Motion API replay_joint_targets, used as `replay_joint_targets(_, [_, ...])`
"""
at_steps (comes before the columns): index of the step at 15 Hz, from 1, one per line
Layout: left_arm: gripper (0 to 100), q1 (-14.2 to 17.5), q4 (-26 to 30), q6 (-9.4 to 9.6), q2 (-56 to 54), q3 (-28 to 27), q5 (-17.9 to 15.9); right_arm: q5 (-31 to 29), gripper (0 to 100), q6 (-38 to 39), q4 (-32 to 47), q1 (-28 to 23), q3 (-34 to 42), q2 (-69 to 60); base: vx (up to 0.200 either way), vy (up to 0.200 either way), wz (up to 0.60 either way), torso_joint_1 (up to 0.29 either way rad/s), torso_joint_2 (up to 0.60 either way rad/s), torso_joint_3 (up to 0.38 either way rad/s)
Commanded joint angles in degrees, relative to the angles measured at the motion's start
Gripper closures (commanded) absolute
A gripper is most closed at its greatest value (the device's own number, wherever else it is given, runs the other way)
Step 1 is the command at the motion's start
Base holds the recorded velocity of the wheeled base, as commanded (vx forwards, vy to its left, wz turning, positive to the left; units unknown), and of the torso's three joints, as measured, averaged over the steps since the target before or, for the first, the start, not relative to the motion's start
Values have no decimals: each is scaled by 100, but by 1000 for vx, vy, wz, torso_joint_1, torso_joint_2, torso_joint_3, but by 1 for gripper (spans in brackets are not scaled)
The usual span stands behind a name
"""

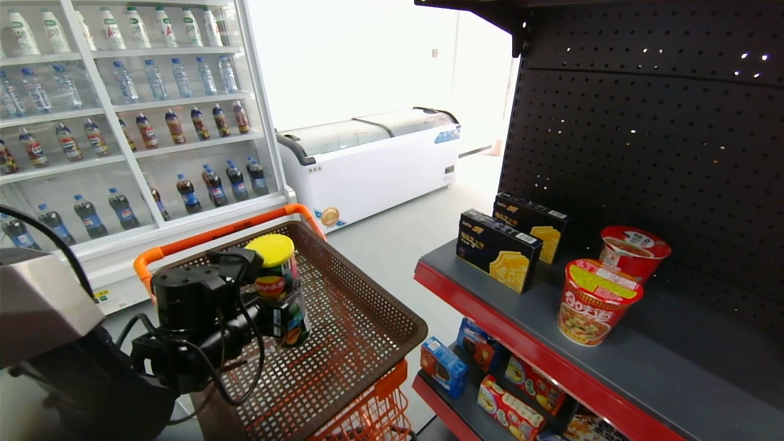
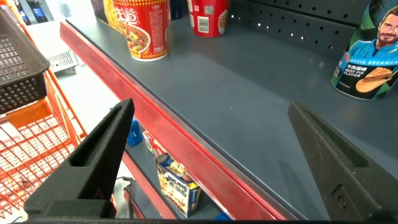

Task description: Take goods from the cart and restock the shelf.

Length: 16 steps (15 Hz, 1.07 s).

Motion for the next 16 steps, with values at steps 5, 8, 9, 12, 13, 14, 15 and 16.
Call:
replay_joint_targets(5, [100, -8, 2075, -229, -2496, -530, -252, -1, 0, 0, 2, -7, 1, 2, 0, 0, 0, 0, 0, 0])
replay_joint_targets(8, [100, -69, 3340, -448, -3463, -583, -630, -1, 0, 0, 2, 2, 1, 2, 0, 0, 0, 0, 0, 0])
replay_joint_targets(9, [100, -87, 3683, -466, -3727, -574, -630, -1, 0, 0, 2, 2, 1, 2, 0, 0, 0, 0, 0, 0])
replay_joint_targets(12, [100, -157, 4193, -431, -4324, -486, -594, -1, 0, 0, 2, 2, 1, 2, 0, 0, 0, 0, 0, 0])
replay_joint_targets(13, [100, -157, 4228, -316, -4421, -416, -603, -1, 0, 0, 2, 2, 1, 2, 0, 0, 0, 0, 0, 0])
replay_joint_targets(14, [100, -166, 4202, -44, -4465, -363, -594, -1, 0, 0, 2, 2, 1, 2, 0, 0, 0, 0, 0, 0])
replay_joint_targets(15, [100, -149, 4175, 62, -4526, -354, -577, -1, 0, 0, 2, -7, 1, 2, 0, 0, 0, 0, 0, 0])
replay_joint_targets(16, [100, -157, 4193, -53, -4676, -345, -577, -1, 0, 0, 2, -7, 1, 2, 0, 0, 0, 0, 0, 0])
